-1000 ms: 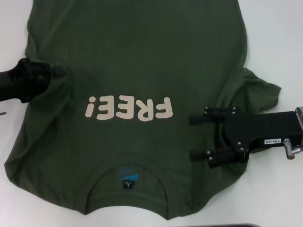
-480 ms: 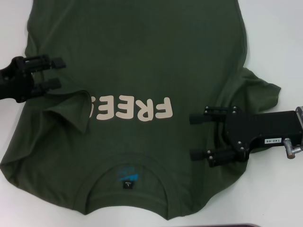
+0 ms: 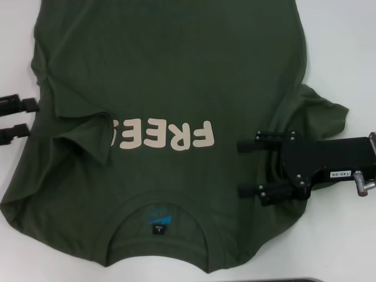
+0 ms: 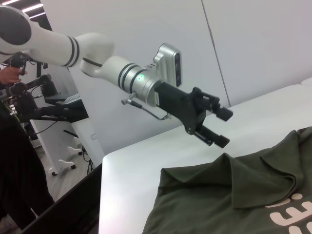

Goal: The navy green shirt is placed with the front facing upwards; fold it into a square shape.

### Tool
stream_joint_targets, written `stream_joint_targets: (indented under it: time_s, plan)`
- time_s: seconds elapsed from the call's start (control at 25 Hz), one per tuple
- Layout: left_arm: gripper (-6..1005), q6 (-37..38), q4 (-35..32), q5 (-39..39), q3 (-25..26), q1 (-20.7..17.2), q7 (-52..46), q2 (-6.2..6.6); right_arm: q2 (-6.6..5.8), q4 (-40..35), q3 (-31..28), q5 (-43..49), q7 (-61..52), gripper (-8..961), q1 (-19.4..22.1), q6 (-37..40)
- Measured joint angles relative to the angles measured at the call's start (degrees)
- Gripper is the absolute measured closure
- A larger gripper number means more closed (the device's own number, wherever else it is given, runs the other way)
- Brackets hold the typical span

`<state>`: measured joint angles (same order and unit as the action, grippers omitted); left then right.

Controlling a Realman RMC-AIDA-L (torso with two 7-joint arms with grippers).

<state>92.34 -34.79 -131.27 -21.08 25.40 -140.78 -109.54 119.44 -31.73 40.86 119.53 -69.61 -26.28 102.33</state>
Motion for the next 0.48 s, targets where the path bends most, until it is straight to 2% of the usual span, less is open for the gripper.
stream_joint_targets:
  time_s: [0.24, 0.48]
  plan:
    - [233, -2.06, -0.47, -0.17, -1.75, -0.6, 1.0, -1.66, 0.0, -0.07, 0.09, 0.0, -0.87, 9, -0.37, -0.03]
    - [233, -1.38, -1.2, -0.21, -5.05, -0.37, 1.45, -4.55, 0.0, -0.09, 0.01, 0.0, -0.88, 9, -0.01, -0.03]
